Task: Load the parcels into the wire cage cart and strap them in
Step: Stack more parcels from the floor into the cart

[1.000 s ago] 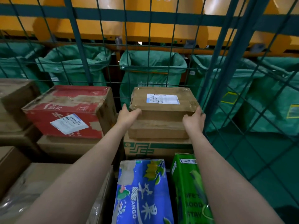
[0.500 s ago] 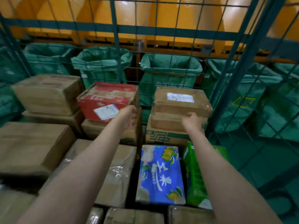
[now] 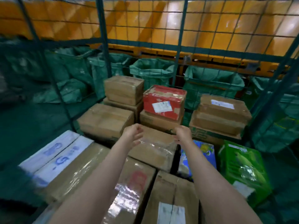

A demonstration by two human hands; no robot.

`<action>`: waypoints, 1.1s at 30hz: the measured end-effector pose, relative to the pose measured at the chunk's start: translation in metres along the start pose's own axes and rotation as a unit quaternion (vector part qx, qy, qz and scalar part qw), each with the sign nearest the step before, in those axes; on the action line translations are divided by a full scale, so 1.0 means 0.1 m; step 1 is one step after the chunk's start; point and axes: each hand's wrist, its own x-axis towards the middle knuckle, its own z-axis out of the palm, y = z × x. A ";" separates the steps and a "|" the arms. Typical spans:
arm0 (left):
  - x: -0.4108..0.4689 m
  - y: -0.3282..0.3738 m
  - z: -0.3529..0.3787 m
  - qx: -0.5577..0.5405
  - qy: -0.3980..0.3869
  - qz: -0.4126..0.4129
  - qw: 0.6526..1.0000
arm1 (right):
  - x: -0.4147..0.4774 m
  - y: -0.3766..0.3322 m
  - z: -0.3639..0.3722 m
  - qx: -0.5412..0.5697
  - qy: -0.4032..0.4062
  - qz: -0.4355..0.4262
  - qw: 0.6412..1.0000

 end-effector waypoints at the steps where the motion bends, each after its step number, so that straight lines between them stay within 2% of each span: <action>1: -0.16 -0.05 -0.24 -0.009 0.011 -0.001 1.000 | -0.20 -0.01 0.14 -0.016 -0.016 -0.002 1.000; 7: -0.87 -0.10 -1.25 -0.043 0.065 0.029 0.997 | -0.95 -0.08 0.54 -0.015 -0.088 0.014 0.996; 11: -1.45 -0.17 -1.93 -0.047 0.112 0.052 0.991 | -1.57 -0.04 0.92 0.015 -0.160 -0.007 0.987; 16: -1.96 -0.25 -2.50 -0.056 0.146 0.064 0.986 | -2.17 -0.07 1.43 0.062 -0.207 0.040 0.976; 20: -2.35 -0.42 -3.03 -0.068 0.201 0.067 0.975 | -2.67 -0.04 1.98 0.033 -0.263 0.027 0.964; 27: -2.89 -0.94 -3.96 -0.140 0.323 0.052 0.935 | -3.53 0.18 2.92 -0.028 -0.382 0.020 0.924; 31: -3.03 -1.32 -4.17 -0.178 0.342 0.022 0.922 | -3.89 0.31 3.40 -0.073 -0.444 0.030 0.893; 33: -3.09 -1.48 -4.34 -0.214 0.367 0.013 0.905 | -4.09 0.41 3.68 -0.098 -0.475 0.042 0.874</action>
